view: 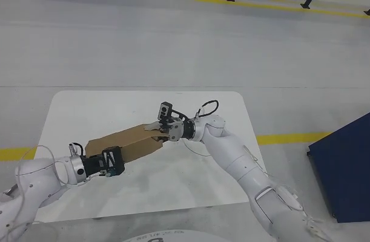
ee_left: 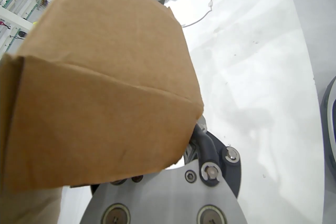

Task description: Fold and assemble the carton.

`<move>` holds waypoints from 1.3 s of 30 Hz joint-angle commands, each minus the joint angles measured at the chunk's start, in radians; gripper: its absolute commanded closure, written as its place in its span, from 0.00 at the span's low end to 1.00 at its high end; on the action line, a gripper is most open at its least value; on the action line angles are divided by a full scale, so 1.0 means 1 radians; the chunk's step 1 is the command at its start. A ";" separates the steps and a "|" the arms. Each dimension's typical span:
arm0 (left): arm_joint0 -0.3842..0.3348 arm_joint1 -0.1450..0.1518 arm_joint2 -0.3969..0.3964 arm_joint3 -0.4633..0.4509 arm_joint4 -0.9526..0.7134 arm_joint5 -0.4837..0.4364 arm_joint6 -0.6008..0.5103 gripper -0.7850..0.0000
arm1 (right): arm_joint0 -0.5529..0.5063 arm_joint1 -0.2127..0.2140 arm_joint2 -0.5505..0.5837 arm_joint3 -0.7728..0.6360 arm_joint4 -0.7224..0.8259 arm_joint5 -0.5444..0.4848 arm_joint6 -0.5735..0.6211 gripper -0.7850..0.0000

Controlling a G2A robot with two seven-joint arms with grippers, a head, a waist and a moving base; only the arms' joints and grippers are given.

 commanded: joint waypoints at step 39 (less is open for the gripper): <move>0.104 0.031 -0.219 0.157 -0.176 -0.287 0.430 1.00 | -0.091 0.028 0.159 -0.053 0.089 -0.090 0.132 0.00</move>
